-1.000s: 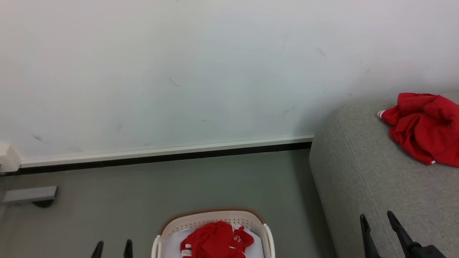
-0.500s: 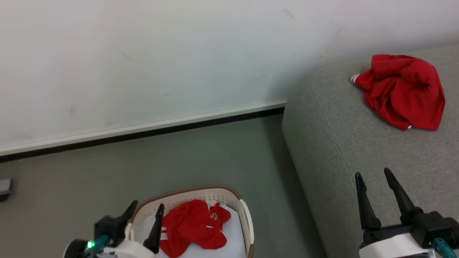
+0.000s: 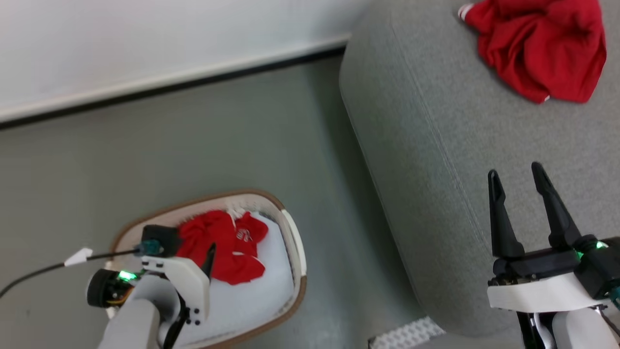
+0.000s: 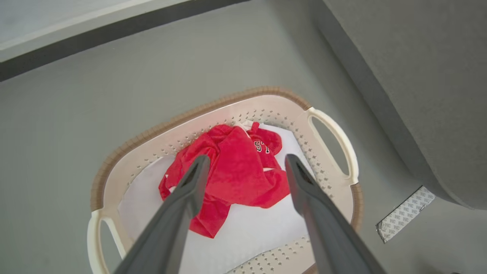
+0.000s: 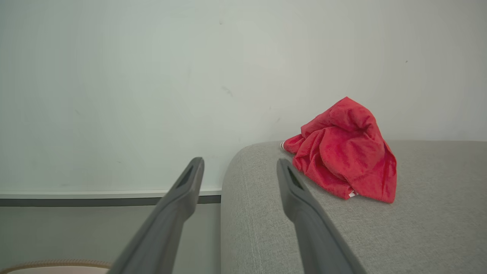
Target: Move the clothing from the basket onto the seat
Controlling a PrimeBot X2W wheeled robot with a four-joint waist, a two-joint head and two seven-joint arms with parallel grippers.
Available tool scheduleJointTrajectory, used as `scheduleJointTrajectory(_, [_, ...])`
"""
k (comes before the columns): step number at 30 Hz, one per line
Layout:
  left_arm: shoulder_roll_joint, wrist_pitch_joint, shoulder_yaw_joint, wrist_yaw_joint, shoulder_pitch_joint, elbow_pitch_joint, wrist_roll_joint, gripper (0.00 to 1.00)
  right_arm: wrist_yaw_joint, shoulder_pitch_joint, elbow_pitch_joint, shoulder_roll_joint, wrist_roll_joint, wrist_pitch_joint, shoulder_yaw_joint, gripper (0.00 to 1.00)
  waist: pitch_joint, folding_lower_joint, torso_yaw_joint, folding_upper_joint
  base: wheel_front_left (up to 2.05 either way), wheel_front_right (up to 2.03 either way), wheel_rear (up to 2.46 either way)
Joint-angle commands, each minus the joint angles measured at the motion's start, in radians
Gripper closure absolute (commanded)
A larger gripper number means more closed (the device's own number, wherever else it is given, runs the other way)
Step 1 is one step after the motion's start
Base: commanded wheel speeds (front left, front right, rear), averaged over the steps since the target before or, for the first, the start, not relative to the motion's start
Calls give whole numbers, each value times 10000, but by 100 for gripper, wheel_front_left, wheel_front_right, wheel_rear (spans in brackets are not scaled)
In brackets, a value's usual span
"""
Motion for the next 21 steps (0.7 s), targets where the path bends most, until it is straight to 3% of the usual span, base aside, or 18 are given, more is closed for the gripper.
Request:
scheduleJointTrajectory(1, [187,99,36,109,-408,437,60,0,-25,-241,-178,2,138,9,29,0,970,-3,-456,0,0,0,0])
scheduleJointTrajectory(11, [341,65,50,312,-1897,2694,-53,0,-25,-651,-819,-1,225,9,193,0,2307,-3,-599,0,0,0,0])
scheduleJointTrajectory(21, [738,-301,23,327,-2817,3841,-92,0,-26,-757,-986,-1,222,10,270,0,2832,-3,-579,0,0,0,0])
